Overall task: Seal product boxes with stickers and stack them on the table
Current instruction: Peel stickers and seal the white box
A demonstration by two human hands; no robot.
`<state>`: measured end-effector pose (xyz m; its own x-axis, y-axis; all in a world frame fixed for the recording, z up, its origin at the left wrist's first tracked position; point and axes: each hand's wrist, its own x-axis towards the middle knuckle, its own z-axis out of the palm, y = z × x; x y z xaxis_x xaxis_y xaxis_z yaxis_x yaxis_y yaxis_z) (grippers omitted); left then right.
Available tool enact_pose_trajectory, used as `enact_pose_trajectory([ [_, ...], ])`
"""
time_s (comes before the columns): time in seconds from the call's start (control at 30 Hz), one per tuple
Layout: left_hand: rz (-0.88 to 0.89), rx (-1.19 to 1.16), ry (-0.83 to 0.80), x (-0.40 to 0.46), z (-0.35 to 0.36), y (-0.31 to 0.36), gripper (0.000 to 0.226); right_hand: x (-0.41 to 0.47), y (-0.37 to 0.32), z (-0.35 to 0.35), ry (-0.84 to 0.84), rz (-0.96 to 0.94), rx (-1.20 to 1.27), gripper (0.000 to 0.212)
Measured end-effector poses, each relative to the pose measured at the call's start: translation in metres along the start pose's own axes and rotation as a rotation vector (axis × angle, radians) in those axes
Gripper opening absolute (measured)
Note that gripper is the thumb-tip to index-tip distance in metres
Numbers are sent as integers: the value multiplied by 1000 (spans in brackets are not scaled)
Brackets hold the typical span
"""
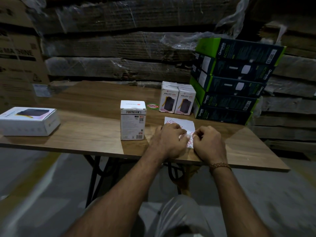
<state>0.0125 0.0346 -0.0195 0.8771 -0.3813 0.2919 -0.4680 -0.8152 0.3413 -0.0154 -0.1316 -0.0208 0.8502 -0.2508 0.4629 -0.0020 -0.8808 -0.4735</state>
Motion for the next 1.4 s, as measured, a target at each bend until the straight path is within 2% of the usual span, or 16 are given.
enact_pose_trajectory([
  [0.2,49,148,-48,-1,4,-1,62,4,6,3,-41,15,5,10],
  [0.43,36,136,-64,-1,1,1,68,5,9,1,-53,48,103,9],
  [0.57,43,132,-86,-1,-2,3,58,5,9,1,-50,51,148,12],
  [0.8,42,143,-67,-1,-1,3,57,3,10,1,-32,34,195,13],
  [1.1,40,202,-149,1,-3,6,59,4,12,2,-21,22,242,13],
  [1.4,18,117,-97,-3,-8,7,52,6,16,0,-11,60,423,16],
])
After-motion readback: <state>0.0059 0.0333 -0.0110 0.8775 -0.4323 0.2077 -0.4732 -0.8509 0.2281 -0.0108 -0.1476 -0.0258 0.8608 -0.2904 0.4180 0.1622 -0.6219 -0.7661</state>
